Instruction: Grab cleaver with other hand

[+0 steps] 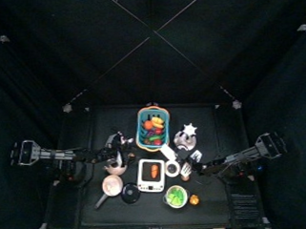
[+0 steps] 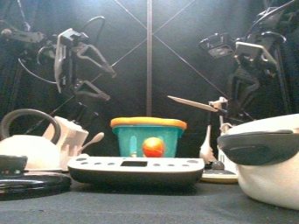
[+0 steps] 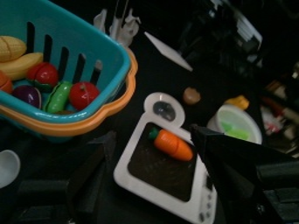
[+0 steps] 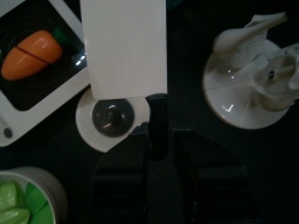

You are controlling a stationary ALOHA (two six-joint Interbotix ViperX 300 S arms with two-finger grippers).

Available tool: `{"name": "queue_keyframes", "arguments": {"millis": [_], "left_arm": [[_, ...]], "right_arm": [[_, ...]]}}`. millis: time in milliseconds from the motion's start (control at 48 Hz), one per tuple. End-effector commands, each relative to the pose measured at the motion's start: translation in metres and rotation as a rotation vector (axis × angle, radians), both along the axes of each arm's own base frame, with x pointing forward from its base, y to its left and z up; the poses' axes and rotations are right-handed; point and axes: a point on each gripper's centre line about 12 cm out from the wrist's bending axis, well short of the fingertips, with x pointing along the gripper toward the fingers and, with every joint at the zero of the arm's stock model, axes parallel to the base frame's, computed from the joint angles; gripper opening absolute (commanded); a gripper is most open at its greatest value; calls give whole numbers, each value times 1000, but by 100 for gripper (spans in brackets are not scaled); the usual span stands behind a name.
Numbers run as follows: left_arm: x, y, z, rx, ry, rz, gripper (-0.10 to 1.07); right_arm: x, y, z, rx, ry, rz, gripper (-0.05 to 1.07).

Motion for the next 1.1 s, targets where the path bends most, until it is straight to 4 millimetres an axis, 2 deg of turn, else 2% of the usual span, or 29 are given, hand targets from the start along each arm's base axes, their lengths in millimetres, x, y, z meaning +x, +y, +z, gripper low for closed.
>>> {"name": "queue_keyframes", "arguments": {"millis": [0, 271, 458, 583, 854, 1083], "left_arm": [[6, 2, 13, -52, -47, 37, 100], [17, -7, 28, -63, -88, 11, 100], [27, -16, 24, -69, -69, -17, 100], [33, -22, 19, -69, -52, -34, 100], [40, -20, 0, -40, -23, -22, 98], [41, -13, -9, -15, -35, 7, 87]], "right_arm": [[15, -2, 16, -64, -34, 33, 48], [55, 1, 17, -211, 67, 190, 48], [76, 0, 19, -271, 128, 244, 48], [82, -1, 22, -289, 121, 250, 48], [87, -1, 24, -327, 115, 268, 48], [89, 0, 20, -323, 122, 274, 48]]}}
